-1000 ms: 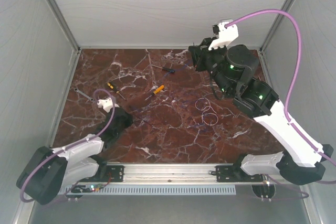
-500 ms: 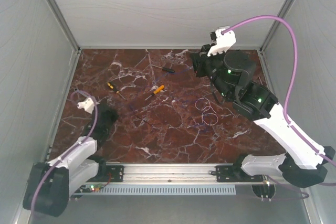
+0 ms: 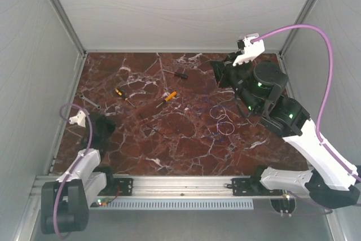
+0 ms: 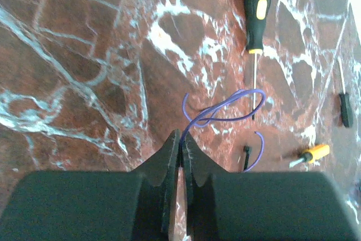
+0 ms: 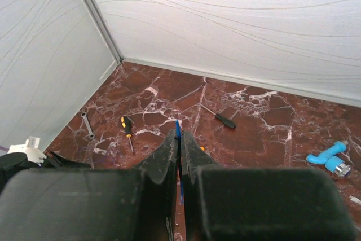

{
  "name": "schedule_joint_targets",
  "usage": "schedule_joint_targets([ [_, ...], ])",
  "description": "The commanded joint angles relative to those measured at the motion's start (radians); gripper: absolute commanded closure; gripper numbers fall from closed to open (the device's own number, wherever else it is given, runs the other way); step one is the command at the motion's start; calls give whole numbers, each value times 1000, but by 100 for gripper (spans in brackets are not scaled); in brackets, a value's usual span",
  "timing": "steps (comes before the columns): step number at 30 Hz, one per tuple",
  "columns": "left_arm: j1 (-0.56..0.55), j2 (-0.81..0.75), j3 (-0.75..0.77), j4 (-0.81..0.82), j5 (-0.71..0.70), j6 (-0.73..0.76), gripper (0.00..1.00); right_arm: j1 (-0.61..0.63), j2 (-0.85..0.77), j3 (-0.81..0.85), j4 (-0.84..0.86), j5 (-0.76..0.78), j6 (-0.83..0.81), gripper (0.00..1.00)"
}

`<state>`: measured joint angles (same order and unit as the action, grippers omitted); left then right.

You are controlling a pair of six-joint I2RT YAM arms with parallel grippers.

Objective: Zip-tie the wires
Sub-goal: Untie the cable at the center of the board, then place the cable at the center of the board.

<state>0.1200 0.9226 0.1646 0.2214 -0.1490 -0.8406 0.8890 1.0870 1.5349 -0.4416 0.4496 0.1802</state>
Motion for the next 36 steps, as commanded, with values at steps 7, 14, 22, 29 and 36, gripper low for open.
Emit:
schedule_joint_targets([
  [7,5,-121,-39,26,186,67,2,-4,-41,8,26,-37,-1,100],
  [14,2,-342,-50,-35,265,151,0,-4,-24,23,37,-79,9,100],
  [22,-68,-523,-105,129,465,245,0,-4,7,30,51,-126,37,100],
  [29,-169,-379,-143,479,634,258,0,-4,11,28,56,-131,45,100],
  [36,-447,-136,-148,826,545,436,0,-4,19,28,67,-132,51,100],
])
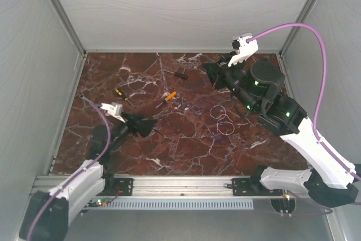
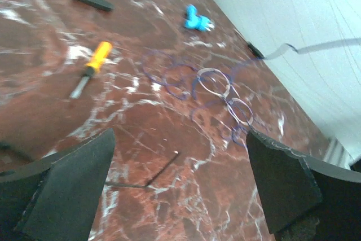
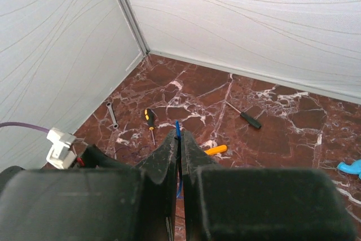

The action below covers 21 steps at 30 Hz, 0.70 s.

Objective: Zip-tie the wires
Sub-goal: Place the cable at the center of the board.

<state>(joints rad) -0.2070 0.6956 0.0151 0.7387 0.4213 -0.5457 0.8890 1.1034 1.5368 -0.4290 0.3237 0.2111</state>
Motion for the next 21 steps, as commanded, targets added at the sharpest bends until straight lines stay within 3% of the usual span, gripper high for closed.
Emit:
schedule_joint_targets([
  [1,-155,128,-1,357,-41,167,0,-4,6,28,57,-8,20,100],
  [11,-311,574,41,892,-33,286,0,-4,43,68,73,-65,58,100],
  [21,-398,743,202,913,13,362,0,-4,62,87,75,-90,73,100],
])
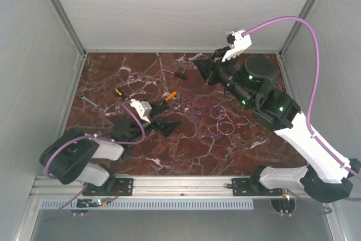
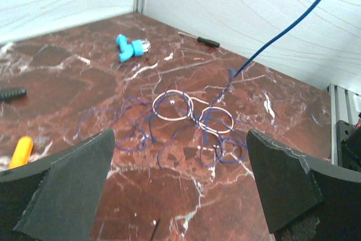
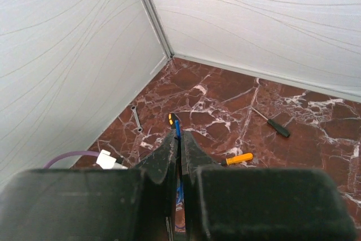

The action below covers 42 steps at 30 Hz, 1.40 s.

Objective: Zip-tie the wires
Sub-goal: Place the cable at the center of the board.

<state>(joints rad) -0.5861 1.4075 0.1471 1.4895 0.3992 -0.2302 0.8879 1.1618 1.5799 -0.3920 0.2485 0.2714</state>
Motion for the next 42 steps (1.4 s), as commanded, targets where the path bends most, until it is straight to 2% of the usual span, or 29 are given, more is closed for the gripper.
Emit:
schedule_joint_targets([
  [1,-21,42,82,163,37,47,0,-3,4,48,38,-15,13,100],
  [12,-27,143,277,172,5,24,1,-3,41,114,39,-36,12,100],
  [14,-27,159,312,171,14,17,4,-3,42,114,38,-33,13,100],
  [16,-27,175,339,171,17,16,17,-3,41,115,35,-31,12,100],
  [17,-27,183,348,171,11,14,30,-3,38,113,35,-29,13,100],
  [18,-27,191,354,172,8,12,48,-3,35,111,36,-27,12,100],
  [20,-27,201,362,170,17,15,100,-3,28,109,32,-18,11,100],
  [26,-27,216,341,168,56,-56,100,-2,-16,76,16,116,10,100],
  [31,-60,263,357,127,105,-231,100,-3,-40,16,-30,274,-8,100],
  [36,-179,327,356,122,30,-303,100,-11,-56,-48,-101,440,-17,100],
  [42,-318,431,429,84,-133,-375,100,-79,-102,-132,-166,459,25,100],
])
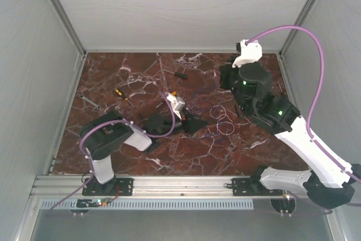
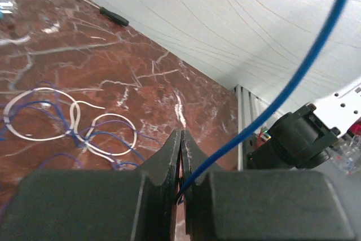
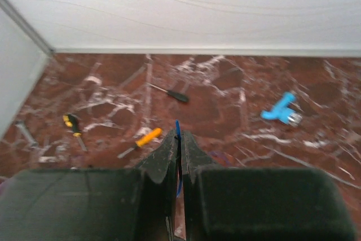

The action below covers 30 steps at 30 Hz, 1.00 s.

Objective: Zip-tie the wires
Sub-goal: Place the cable at the center of the board.

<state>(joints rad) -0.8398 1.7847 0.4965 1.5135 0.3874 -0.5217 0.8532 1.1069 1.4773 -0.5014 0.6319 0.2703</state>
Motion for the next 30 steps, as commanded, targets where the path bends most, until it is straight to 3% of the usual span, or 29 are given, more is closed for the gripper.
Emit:
schedule_joint_targets([
  [1,-86,76,105,51,-143,-91,100,-57,-56,-45,-67,74,33,100],
  [10,-219,258,274,-33,-224,-113,100,-202,-138,-205,-153,25,96,100],
  [20,-261,361,398,-208,-292,-65,98,-289,-200,-322,-169,0,115,100],
  [24,-274,366,416,-264,-304,-40,80,-298,-196,-348,-157,-3,108,100],
  [30,-299,331,415,-387,-337,12,43,-310,-204,-365,-138,-3,94,100],
])
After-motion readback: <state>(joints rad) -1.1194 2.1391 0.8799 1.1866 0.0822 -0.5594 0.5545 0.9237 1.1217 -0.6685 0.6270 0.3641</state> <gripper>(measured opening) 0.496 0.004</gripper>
